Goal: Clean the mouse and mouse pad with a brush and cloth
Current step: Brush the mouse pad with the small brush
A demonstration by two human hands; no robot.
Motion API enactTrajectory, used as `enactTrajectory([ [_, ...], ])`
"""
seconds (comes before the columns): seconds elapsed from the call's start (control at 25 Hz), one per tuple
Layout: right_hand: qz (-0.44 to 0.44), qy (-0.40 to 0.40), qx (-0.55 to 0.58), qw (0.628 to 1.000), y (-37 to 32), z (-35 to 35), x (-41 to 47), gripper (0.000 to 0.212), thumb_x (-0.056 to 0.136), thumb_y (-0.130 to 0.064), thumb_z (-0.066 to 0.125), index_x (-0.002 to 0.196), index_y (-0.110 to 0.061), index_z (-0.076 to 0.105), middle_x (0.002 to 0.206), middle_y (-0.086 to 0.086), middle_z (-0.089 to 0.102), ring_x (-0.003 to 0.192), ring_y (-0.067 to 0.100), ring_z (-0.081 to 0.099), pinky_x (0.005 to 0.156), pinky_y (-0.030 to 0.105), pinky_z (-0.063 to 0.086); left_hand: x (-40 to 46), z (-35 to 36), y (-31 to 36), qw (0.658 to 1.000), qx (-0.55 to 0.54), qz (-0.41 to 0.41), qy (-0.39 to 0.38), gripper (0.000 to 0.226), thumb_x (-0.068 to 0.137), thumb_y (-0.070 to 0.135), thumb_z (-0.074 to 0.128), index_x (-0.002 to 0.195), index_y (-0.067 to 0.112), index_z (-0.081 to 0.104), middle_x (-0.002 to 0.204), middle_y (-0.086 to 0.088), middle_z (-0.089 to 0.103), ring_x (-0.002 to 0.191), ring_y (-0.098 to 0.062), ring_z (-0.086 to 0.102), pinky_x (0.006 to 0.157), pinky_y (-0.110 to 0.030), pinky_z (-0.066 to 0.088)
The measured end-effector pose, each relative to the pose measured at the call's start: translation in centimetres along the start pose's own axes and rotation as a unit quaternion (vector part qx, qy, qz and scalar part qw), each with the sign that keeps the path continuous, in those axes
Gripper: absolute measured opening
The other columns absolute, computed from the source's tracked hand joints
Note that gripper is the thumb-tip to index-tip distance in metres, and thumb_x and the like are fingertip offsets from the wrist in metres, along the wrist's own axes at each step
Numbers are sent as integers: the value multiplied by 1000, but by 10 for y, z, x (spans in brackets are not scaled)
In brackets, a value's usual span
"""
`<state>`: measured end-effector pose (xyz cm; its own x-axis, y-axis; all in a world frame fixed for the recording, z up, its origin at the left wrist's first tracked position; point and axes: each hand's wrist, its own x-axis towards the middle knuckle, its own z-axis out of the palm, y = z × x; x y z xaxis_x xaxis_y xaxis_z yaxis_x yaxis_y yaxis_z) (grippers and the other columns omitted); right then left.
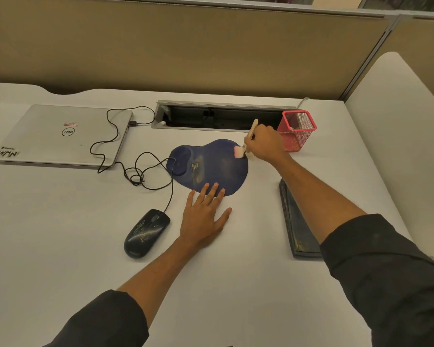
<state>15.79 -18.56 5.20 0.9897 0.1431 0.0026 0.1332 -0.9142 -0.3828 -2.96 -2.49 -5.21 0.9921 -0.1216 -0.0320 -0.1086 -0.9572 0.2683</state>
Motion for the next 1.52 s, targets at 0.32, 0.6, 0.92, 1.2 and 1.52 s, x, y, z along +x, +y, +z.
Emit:
enactTrajectory([
  [0.32,-6,-32,-43,999,-3,-1,3,27,89,-27,55,102,-4,58,90,11,62,79,25,59,65,37,47,0,-1,1,1000,3,3,4,67,93,64,11,151,30,14,160,5,12,148,-15,2,119,-43,0],
  [0.6,-54,-65,86,993,-35,7,21,27,88,-33,58,98,-10,66,90,7,66,81,22,63,72,40,54,-1,-2,2,1000,0,1,11,67,93,64,11,151,30,15,160,5,13,148,-15,2,119,-42,-2],
  [0.92,-19,-27,108,994,-44,7,46,14,78,-24,62,73,-12,66,68,-1,60,67,19,59,56,35,46,-1,0,1,1000,-2,-1,10,68,92,65,10,151,32,11,160,6,11,148,-14,0,118,-41,-6],
  [1.2,52,12,44,998,-7,13,28,20,80,-24,60,89,-6,60,82,9,61,76,26,61,60,34,47,0,-1,0,1000,-5,2,14,66,94,63,15,151,31,13,160,5,12,148,-15,1,118,-42,-4],
  [1.52,4,38,130,991,-9,10,8,26,89,-31,58,88,-6,67,75,6,65,68,18,62,59,35,51,0,0,1,1000,7,0,13,66,94,64,13,151,31,13,160,5,12,148,-15,1,117,-41,-5],
])
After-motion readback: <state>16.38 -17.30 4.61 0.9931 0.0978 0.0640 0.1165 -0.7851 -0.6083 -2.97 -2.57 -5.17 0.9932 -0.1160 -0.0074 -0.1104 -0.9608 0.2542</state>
